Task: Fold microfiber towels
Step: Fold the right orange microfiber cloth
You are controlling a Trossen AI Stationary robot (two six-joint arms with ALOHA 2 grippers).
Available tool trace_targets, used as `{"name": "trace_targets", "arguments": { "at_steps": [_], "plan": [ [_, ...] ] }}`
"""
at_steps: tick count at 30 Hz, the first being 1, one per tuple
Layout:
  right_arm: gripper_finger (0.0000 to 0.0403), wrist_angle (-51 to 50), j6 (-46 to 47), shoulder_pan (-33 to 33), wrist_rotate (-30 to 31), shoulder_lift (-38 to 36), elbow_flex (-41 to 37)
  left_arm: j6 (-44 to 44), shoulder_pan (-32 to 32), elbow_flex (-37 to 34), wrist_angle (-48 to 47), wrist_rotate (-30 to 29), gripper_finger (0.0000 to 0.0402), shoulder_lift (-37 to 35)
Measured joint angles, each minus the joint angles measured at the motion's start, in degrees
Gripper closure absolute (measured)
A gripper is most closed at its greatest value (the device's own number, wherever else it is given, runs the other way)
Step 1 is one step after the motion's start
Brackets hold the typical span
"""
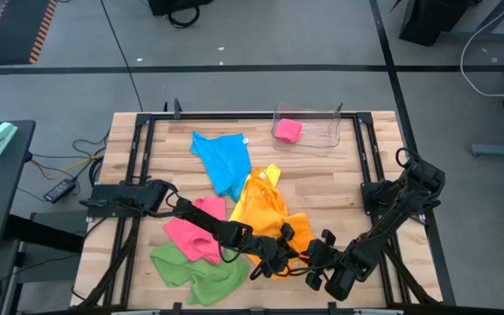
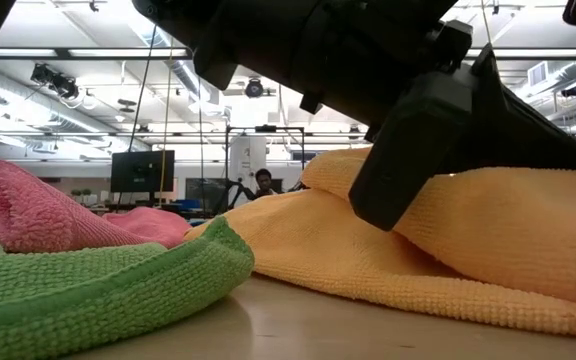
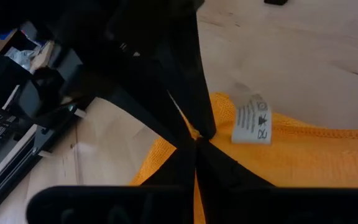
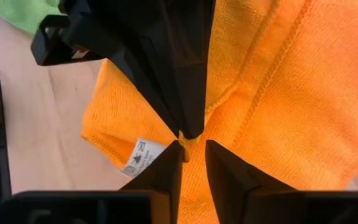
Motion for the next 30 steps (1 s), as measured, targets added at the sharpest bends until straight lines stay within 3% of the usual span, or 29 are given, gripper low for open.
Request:
{"name": "trace_targets", "arguments": {
  "at_steps": [5, 11, 23, 30],
  "plan": [
    [0.0358, 1.76, -3.48, -0.43, -0.03, 0.0, -0.36, 0.0, 0.0, 0.0, 0.26, 0.0, 0.0387, -0.05],
    [0.0361, 3.13, -6.26, -0.4, -0.33, 0.0, -0.36, 0.04, -0.05, 0.0, 0.26, 0.01, 0.0389, -0.13],
    [0.0361, 2.51, -2.73, 2.36, -1.11, -0.79, -0.36, 2.0, -2.34, 0.0, -0.75, -5.5, 0.0282, -2.06],
    [0.0361, -0.68, 2.78, 1.48, -5.21, -0.79, -0.34, -3.57, -3.96, 0.04, -8.25, -5.44, 0.0263, -6.85]
  ]
}}
